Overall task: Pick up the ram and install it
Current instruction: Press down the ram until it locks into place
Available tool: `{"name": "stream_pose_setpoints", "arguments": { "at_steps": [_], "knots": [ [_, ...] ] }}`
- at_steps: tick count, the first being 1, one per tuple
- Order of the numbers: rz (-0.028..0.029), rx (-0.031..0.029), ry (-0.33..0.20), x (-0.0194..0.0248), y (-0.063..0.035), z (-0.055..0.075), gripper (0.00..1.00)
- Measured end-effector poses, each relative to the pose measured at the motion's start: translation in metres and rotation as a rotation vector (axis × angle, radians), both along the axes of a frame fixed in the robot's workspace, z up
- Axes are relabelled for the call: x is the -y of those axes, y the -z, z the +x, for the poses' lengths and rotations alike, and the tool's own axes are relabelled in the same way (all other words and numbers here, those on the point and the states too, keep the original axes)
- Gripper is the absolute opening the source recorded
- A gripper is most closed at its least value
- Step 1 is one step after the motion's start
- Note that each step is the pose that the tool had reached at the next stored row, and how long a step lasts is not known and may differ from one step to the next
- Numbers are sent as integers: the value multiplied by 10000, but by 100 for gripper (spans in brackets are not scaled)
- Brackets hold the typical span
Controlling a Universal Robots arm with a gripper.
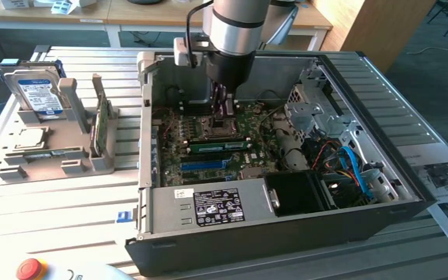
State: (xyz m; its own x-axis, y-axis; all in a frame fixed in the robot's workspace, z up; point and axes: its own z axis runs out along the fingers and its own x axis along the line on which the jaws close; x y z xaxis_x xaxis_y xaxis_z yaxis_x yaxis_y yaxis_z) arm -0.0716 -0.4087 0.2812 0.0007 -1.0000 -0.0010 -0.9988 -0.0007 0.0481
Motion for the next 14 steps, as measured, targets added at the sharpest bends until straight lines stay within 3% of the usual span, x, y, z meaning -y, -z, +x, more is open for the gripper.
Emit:
{"name": "stream_pose_setpoints", "arguments": {
  "at_steps": [14],
  "knots": [
    [-19,1,-1,0,-285,0,11]
  ]
}}
